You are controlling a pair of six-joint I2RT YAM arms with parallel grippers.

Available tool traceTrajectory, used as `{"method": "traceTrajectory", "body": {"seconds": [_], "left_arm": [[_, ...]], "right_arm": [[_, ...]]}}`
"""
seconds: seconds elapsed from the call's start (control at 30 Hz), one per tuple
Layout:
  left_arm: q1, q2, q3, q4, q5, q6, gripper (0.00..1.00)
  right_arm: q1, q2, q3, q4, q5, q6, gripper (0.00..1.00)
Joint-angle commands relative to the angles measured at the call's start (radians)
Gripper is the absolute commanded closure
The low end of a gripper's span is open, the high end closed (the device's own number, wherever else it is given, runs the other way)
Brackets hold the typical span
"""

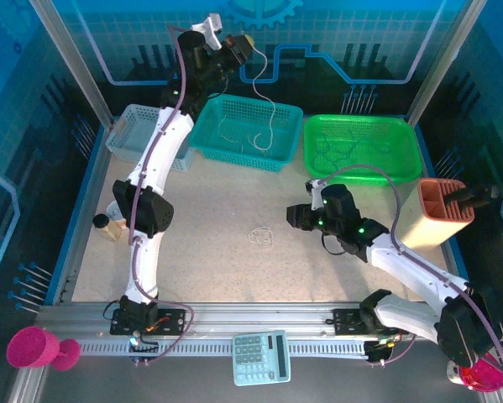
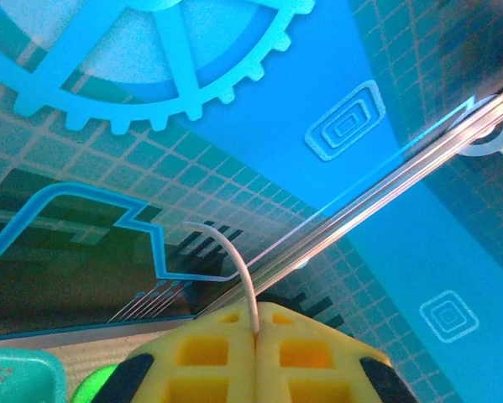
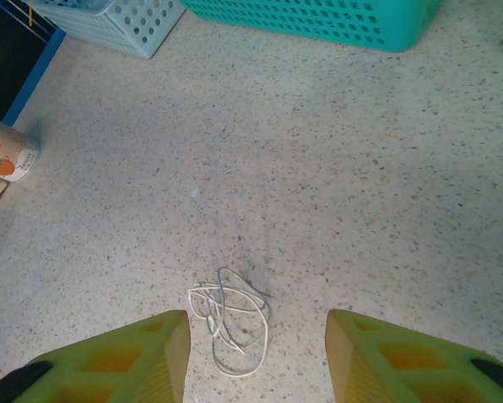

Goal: Untangle the cables

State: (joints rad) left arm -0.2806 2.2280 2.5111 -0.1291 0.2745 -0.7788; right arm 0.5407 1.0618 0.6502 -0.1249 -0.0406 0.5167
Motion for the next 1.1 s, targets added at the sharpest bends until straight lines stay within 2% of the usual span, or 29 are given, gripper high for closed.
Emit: {"method": "traceTrajectory", "body": {"seconds": [0.0,0.1,0.3,0.4,0.5,0.67,0.87,1.07], "left_arm": [[0.016,0.035,0.033,0.036,-0.006,0.016,1.00],[0.018,0.049,-0.003,0.019,0.006,0.020,1.00],[0.020,-0.007,-0.251,0.051,0.007,0.099,1.00],[0.021,-0.045,-0.383,0.048,-0.001,0.145,0.79],[0.034,-0.093,-0.502,0.060,-0.014,0.161,0.43],[0.063,-0.175,-0.580,0.061,0.012,0.164,0.03],[0.078,-0.277,-0.607,-0.010,0.059,0.171,0.01],[0.078,-0.449,-0.838,0.024,0.111,0.103,0.01]], "right_arm": [[-0.017,-0.030,-0.024,-0.053,0.022,-0.003,0.53],[-0.021,-0.036,-0.029,-0.053,0.022,-0.001,0.52],[-0.021,-0.023,-0.017,-0.049,0.006,0.001,0.52],[-0.021,-0.013,-0.016,-0.045,0.001,-0.001,0.52],[-0.021,-0.002,-0.012,-0.041,-0.008,-0.001,0.52],[-0.017,0.026,-0.002,-0.034,-0.026,-0.002,0.48],[0.021,0.088,0.006,-0.019,-0.023,-0.003,0.43],[0.090,0.190,0.025,0.007,-0.008,0.010,0.42]]}}
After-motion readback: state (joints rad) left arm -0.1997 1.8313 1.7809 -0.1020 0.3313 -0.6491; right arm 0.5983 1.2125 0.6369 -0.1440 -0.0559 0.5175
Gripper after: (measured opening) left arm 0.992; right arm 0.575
